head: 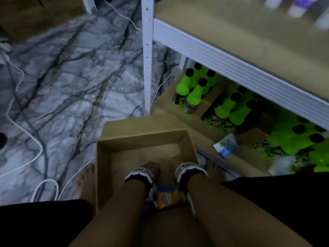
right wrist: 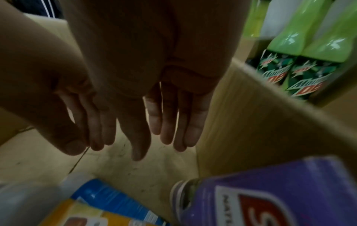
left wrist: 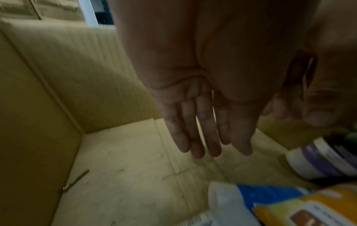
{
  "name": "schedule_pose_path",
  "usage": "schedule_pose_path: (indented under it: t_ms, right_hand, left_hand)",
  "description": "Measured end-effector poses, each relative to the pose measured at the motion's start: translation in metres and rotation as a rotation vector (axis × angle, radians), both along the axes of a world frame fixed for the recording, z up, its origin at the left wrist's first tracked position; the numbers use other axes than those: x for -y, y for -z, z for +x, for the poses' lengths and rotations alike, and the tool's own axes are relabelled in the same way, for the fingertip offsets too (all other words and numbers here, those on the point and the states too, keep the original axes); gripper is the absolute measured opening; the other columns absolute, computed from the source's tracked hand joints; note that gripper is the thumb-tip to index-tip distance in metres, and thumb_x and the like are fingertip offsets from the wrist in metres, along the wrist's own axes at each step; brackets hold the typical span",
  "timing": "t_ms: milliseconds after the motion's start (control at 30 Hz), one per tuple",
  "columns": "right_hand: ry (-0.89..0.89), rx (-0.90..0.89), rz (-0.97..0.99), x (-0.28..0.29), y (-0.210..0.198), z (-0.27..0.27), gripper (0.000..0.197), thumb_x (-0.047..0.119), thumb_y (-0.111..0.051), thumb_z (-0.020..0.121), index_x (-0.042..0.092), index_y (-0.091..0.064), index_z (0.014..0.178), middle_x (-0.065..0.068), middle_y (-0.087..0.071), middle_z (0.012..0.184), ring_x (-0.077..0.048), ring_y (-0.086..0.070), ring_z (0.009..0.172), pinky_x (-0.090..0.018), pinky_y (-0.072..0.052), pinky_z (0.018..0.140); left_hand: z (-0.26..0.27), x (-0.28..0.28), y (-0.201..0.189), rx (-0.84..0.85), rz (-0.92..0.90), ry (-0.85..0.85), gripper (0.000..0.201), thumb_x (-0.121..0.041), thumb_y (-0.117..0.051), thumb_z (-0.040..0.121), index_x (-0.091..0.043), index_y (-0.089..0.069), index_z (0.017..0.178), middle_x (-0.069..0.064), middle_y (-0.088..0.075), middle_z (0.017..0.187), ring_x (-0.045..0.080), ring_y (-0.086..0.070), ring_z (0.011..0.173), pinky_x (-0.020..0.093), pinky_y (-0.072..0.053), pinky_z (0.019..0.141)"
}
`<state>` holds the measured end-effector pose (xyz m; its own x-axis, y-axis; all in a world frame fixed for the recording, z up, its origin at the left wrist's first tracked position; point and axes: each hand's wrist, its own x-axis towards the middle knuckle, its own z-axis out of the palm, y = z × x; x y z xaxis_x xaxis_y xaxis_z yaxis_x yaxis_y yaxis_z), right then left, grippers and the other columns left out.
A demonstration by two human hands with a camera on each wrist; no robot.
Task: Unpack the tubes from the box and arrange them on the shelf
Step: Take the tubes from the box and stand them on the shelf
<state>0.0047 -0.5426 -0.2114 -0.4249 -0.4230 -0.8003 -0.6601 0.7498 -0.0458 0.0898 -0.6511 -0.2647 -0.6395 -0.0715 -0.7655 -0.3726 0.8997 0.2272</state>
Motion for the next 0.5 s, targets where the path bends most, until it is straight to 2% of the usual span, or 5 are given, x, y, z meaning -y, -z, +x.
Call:
schedule_pose_path:
  t_ms: [100,267,400,467,500]
  right_hand:
    - [-0.145,0.092,0.18,0.0,0.018,0.003,0.057,0.021,-0.035,0.104,0.01,-0.009,0.154,-0.011,-0.006,0.161,-0.038,-0.021,0.143,-0.053,-0.033,0.11]
    - [-0.129,0.126,0.326,0.01,0.002,0.005,0.054,0.019,-0.031,0.105,0.007,-0.008,0.153,-0.025,-0.011,0.155,-0.044,-0.023,0.14,-0.054,-0.04,0.098]
    - [-0.084,0.146,0.371,0.012,-0.021,0.006,0.065,0.029,-0.043,0.102,0.015,-0.008,0.155,-0.016,-0.007,0.16,-0.045,-0.025,0.139,-0.062,-0.041,0.096]
    - [-0.06,0.148,0.395,0.015,-0.022,0.006,0.064,0.031,-0.045,0.101,0.015,-0.012,0.154,-0.017,-0.011,0.159,-0.044,-0.026,0.139,-0.062,-0.04,0.097]
    - [-0.038,0.137,0.39,0.016,-0.014,0.004,0.062,0.03,-0.044,0.102,0.013,-0.015,0.154,-0.017,-0.014,0.158,-0.043,-0.028,0.138,-0.061,-0.041,0.099]
  left_hand:
    - [0.002,-0.005,0.022,0.102,0.056,-0.058,0.016,-0.008,-0.05,0.094,-0.001,-0.065,0.095,0.019,-0.067,0.106,0.029,-0.066,0.096,0.027,-0.042,0.068]
    - [0.011,-0.007,0.044,0.172,0.11,-0.155,0.039,-0.014,-0.059,0.092,-0.004,-0.055,0.129,0.014,-0.058,0.131,0.029,-0.059,0.117,0.031,-0.049,0.09]
    - [0.008,-0.004,0.044,0.176,0.165,-0.272,0.037,-0.012,-0.045,0.1,0.0,-0.051,0.134,0.016,-0.054,0.136,0.025,-0.055,0.122,0.013,-0.042,0.066]
    - [0.003,0.0,0.047,0.169,0.166,-0.303,0.037,-0.012,-0.043,0.101,0.001,-0.049,0.135,0.016,-0.051,0.139,0.018,-0.06,0.107,0.01,-0.044,0.061]
    - [0.003,0.001,0.048,0.186,0.173,-0.351,0.036,-0.012,-0.043,0.101,0.001,-0.051,0.134,0.015,-0.051,0.139,0.015,-0.06,0.095,0.009,-0.047,0.071]
